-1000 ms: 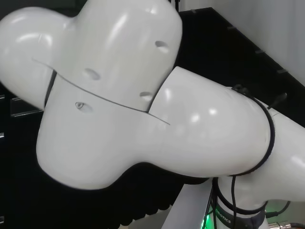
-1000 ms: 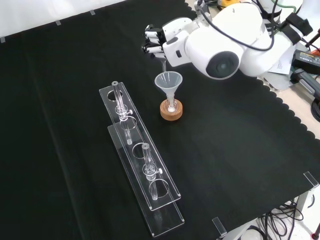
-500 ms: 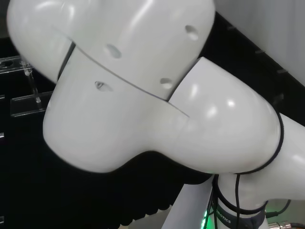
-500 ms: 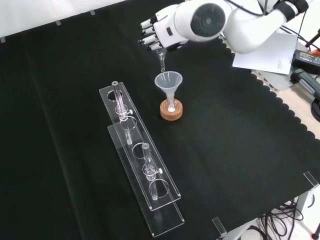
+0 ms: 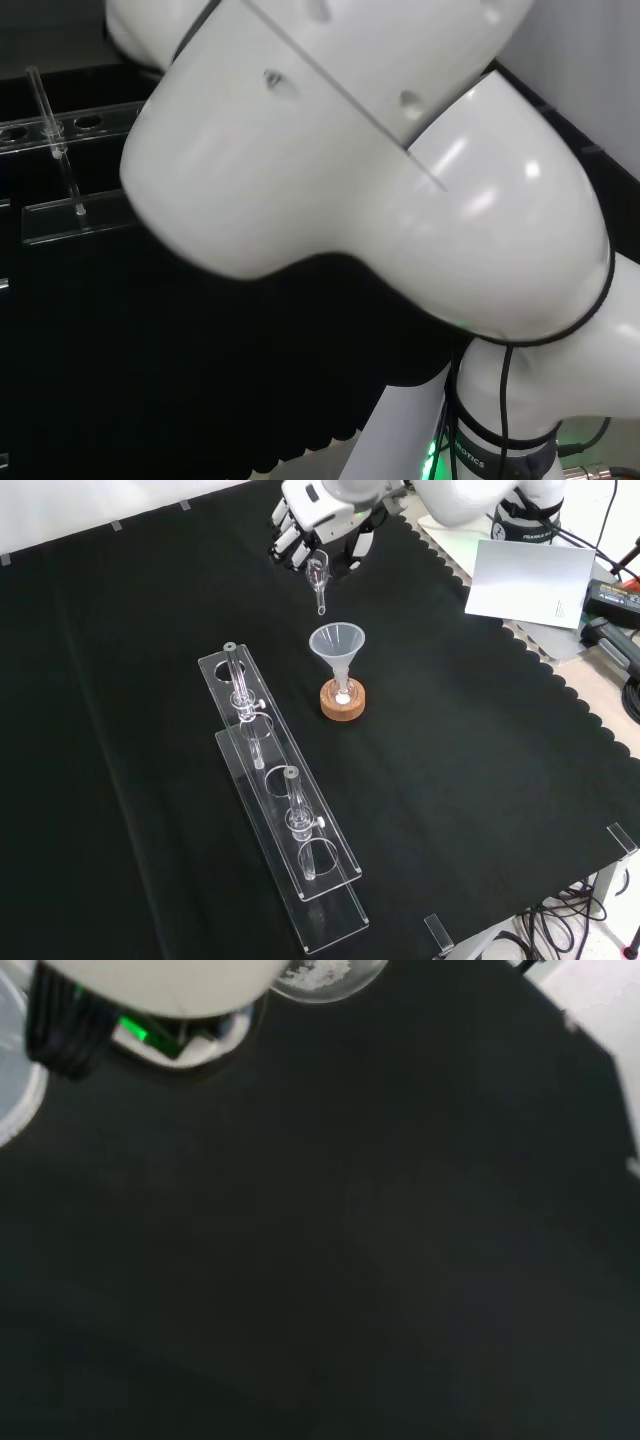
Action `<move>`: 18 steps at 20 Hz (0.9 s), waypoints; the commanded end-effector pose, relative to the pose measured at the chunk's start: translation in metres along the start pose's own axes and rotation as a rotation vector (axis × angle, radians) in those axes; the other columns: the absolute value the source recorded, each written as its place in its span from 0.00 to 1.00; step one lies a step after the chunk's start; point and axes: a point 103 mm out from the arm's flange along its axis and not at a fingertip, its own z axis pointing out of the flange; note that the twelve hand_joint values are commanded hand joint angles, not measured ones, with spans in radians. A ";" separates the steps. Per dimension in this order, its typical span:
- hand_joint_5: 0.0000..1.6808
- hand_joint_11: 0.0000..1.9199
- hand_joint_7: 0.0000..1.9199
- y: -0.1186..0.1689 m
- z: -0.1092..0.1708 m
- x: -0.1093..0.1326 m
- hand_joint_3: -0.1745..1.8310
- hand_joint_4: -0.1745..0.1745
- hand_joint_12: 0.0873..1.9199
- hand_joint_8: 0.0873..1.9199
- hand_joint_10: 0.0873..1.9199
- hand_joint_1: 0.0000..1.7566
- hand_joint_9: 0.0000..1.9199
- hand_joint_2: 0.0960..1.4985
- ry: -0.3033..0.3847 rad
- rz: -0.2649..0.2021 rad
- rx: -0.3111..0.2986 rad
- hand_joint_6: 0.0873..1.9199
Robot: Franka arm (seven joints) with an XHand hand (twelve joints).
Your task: Pour all the NaCl from the weighing funnel into the round-bottom flask.
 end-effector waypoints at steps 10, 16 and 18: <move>0.82 0.54 0.39 0.001 -0.016 -0.049 0.44 1.00 0.43 0.28 0.02 0.66 0.62 0.35 0.188 0.046 0.005 0.22; 0.82 0.54 0.39 0.005 -0.012 -0.068 0.44 1.00 0.43 0.28 0.01 0.66 0.62 0.35 0.249 0.064 0.016 0.22; 0.82 0.54 0.39 0.008 -0.010 -0.075 0.44 1.00 0.43 0.28 0.01 0.66 0.62 0.35 0.272 0.068 0.019 0.22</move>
